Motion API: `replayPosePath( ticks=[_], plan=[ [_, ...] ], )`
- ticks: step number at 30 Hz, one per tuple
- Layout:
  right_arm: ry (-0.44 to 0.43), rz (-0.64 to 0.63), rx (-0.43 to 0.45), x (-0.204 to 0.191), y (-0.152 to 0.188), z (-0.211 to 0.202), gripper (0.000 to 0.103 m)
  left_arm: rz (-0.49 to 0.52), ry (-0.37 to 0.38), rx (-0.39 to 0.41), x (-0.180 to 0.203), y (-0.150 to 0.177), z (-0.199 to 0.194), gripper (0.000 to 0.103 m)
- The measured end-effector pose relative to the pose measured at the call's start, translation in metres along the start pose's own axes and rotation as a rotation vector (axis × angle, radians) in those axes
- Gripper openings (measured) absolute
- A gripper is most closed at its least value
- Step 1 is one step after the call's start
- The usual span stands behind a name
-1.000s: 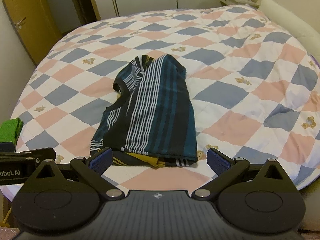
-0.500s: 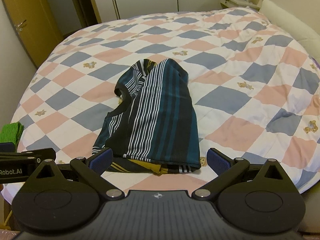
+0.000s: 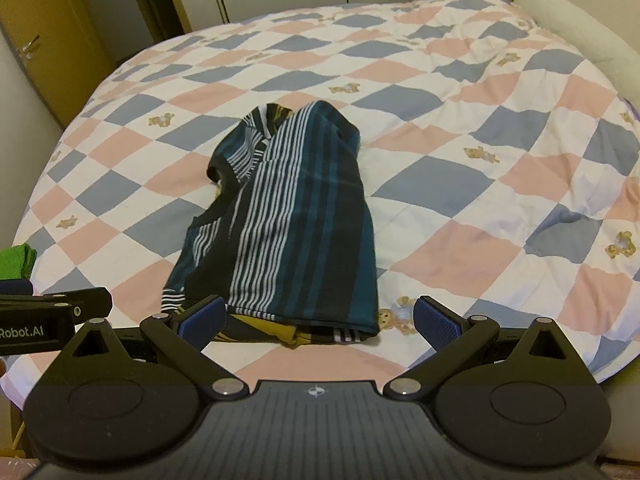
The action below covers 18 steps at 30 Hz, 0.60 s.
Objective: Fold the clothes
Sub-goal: 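Move both tools toward the crumpled striped sweater on the bed, then grasp the sweater hem with the left tool while the right tool grasps the hem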
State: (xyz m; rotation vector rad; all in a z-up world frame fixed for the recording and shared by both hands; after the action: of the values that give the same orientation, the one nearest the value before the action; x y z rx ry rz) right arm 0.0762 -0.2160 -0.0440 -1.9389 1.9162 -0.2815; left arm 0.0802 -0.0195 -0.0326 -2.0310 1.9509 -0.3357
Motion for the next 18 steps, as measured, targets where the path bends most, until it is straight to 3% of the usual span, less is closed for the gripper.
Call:
replayPosePath(
  ticks=[18],
  plan=[
    [-0.083, -0.187, -0.096, 0.068, -0.072, 0.039, 0.103, -0.169, -0.070, -0.061, 0.061, -0.046, 0.033, 0.102]
  ],
)
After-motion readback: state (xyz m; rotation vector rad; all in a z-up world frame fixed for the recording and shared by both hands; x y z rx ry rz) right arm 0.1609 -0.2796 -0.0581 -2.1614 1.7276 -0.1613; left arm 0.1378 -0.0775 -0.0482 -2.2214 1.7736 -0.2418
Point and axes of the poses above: each gripper's, at about its wrist camera, not at the fingertips, and z roughly the way its jaws point, x to its right, y to its underside, the point moved 2 cm from there along z, roughly the way its jaws point, and after that the axes turned 5 degrees about -x, right-handed, at the moved point
